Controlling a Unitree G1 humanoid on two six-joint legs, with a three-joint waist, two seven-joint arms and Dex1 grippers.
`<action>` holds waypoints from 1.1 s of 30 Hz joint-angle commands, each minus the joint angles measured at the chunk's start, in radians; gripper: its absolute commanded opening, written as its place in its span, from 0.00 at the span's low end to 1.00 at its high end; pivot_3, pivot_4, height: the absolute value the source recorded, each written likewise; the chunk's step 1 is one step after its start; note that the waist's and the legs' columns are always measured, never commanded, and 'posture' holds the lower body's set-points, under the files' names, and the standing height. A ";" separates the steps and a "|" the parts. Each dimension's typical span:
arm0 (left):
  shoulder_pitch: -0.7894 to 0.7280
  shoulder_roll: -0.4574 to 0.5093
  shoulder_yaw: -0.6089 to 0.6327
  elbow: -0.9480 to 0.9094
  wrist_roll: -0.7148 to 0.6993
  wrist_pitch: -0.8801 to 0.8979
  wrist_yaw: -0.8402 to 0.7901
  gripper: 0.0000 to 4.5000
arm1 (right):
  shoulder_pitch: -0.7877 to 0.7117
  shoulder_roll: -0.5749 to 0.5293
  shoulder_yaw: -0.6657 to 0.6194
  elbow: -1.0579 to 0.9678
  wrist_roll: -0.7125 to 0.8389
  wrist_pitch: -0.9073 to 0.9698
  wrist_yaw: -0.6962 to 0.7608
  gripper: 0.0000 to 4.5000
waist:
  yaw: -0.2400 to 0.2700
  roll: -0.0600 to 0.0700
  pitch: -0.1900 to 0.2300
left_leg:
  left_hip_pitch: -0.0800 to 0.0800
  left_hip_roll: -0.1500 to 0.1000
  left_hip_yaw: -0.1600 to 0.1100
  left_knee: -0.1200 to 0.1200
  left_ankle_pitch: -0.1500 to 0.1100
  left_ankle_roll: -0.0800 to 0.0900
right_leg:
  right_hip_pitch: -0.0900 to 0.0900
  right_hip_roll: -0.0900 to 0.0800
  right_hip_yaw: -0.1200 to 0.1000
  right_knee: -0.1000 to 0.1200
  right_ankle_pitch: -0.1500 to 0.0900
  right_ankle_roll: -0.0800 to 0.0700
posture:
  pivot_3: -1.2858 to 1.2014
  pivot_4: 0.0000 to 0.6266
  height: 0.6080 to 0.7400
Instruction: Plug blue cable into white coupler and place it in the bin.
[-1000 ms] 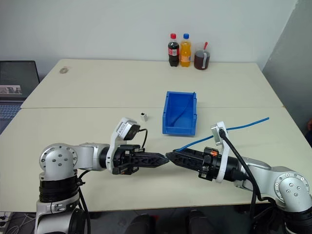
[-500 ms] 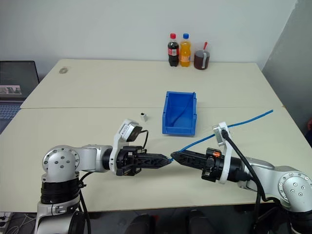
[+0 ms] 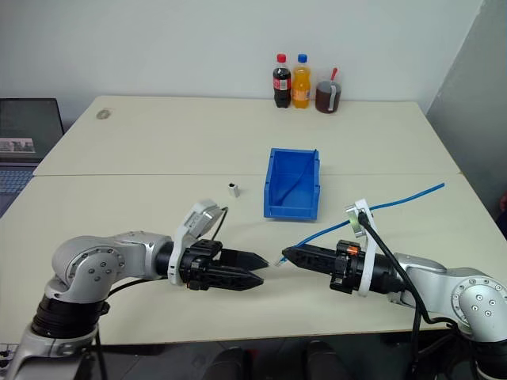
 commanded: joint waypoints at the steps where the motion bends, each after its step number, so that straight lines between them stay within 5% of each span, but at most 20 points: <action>1: -0.037 -0.040 -0.023 0.214 0.284 -0.318 0.148 0.92 | -0.016 -0.003 -0.037 0.012 -0.077 -0.013 0.042 0.03 | 0.005 0.000 0.000 | 0.000 0.000 0.000 0.000 0.000 0.000 | 0.000 0.000 0.000 0.000 0.000 0.000 | 0.52 0.24 1.00; 5: -0.074 -0.120 -0.031 0.469 0.519 -0.655 0.329 0.99 | -0.018 0.012 -0.044 0.026 -0.134 -0.015 0.065 0.03 | 0.014 0.000 0.000 | -0.002 0.001 0.000 0.000 0.000 0.000 | 0.000 -0.001 0.000 -0.001 0.000 0.001 | 0.52 0.24 1.00; 12: -0.226 -0.313 0.009 0.850 0.630 -0.902 0.489 0.99 | -0.045 0.039 -0.048 0.041 -0.187 -0.011 0.067 0.03 | 0.026 -0.001 0.000 | -0.022 0.001 -0.002 0.005 0.000 0.000 | -0.017 -0.005 -0.002 0.001 0.005 0.002 | 0.52 0.24 1.00; 18: -0.373 -0.377 0.034 1.160 0.690 -1.046 0.546 0.99 | -0.038 0.036 -0.078 0.036 -0.199 -0.011 0.046 0.03 | 0.027 -0.001 0.000 | -0.023 -0.003 0.000 0.009 0.000 0.001 | -0.017 -0.007 -0.005 0.001 0.008 0.007 | 0.52 0.24 1.00; 32: -0.432 -0.437 0.088 1.313 0.694 -1.073 0.434 0.99 | 0.015 0.049 -0.124 -0.005 -0.194 -0.019 -0.007 0.03 | 0.019 -0.001 -0.001 | -0.028 -0.003 -0.003 0.018 0.000 0.001 | -0.015 -0.006 -0.014 0.003 0.009 0.007 | 0.52 0.24 1.00; 33: -0.439 -0.442 0.092 1.323 0.697 -1.075 0.442 0.91 | 0.014 0.050 -0.123 -0.003 -0.196 -0.019 -0.007 0.03 | 0.020 -0.001 -0.001 | -0.029 -0.003 -0.004 0.018 0.000 0.001 | -0.015 -0.006 -0.015 0.003 0.009 0.007 | 0.52 0.24 1.00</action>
